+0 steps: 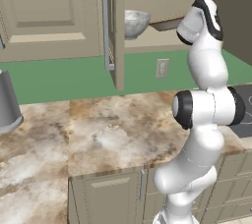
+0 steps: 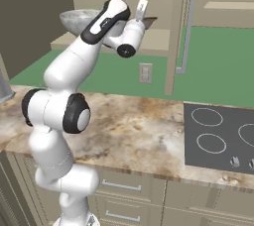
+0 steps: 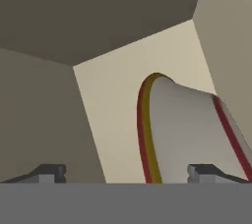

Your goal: Open the cabinet. Pick the bowls from the counter and place them in the cabinet. Then close the cabinet.

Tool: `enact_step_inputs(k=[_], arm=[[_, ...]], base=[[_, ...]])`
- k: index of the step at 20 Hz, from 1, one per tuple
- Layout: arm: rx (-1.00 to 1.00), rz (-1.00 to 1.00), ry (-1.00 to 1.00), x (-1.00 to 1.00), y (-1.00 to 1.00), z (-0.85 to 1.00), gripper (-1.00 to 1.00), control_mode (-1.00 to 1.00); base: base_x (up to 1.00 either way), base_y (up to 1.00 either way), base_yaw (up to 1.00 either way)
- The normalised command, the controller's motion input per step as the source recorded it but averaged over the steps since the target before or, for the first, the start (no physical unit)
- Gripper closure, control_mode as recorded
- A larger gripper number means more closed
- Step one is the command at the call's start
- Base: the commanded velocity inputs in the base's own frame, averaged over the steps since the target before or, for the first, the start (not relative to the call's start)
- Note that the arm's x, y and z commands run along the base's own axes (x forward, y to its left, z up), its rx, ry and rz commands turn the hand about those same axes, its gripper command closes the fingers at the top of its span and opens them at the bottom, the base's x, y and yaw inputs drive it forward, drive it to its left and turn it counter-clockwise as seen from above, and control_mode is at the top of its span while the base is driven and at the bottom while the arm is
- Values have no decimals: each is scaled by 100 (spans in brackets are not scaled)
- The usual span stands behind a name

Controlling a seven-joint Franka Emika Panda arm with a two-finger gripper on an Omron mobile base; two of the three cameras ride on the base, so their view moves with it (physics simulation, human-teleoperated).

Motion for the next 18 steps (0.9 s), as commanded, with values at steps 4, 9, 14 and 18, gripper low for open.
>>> enact_step_inputs(k=[4,9,14,18], arm=[[5,0,4,-43,-20,3,-100,-100],[0,-2,38,-41,-6,28,-100,-100],[-1,-2,59,-8,0,15,-100,-100],[-3,-6,57,0,-7,0,-100,-100]], base=[[0,0,0],[0,0,0],[0,0,0],[0,0,0]])
